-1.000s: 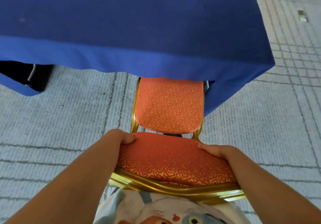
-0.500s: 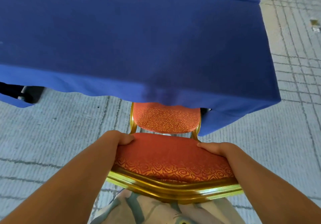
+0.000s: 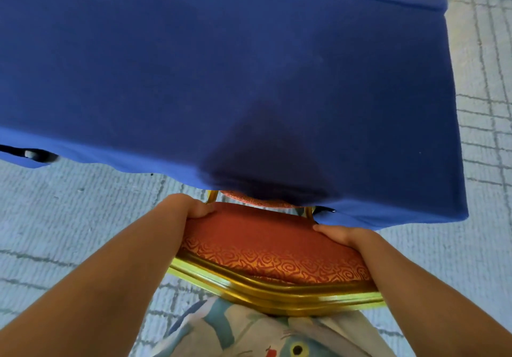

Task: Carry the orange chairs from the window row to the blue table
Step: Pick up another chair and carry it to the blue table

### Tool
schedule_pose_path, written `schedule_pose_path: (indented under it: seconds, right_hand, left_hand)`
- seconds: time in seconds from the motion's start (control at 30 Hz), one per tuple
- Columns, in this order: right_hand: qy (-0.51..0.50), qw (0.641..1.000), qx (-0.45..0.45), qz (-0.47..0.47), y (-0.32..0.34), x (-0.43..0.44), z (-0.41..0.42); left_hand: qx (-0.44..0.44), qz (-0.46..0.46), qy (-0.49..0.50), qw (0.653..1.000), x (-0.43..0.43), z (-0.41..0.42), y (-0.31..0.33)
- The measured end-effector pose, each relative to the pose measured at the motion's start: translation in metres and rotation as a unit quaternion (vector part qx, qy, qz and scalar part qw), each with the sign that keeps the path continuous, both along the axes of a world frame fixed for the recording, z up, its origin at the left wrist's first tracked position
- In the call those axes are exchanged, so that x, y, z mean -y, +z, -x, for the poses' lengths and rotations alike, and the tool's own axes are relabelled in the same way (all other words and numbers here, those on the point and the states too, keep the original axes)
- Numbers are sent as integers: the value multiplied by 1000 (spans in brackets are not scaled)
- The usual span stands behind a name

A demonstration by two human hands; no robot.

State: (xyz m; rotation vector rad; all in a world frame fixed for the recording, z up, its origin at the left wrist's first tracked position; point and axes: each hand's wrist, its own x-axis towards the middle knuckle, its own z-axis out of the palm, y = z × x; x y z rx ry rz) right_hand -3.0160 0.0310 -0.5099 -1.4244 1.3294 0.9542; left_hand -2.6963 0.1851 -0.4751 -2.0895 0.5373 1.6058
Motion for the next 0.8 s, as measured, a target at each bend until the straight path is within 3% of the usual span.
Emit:
schedule_pose_path:
  seconds: [0.43, 0.6, 0.8]
  right_hand:
    - [-16, 999, -12, -32, -22, 13, -13]
    - [75, 995, 21, 64, 22, -6, -38]
    - [74, 977, 122, 157, 82, -36, -76]
  left_hand:
    - [37, 9, -48, 998, 7, -8, 25]
    - [59, 89, -62, 992, -5, -3, 34]
    - [130, 227, -72, 963, -18, 9, 64]
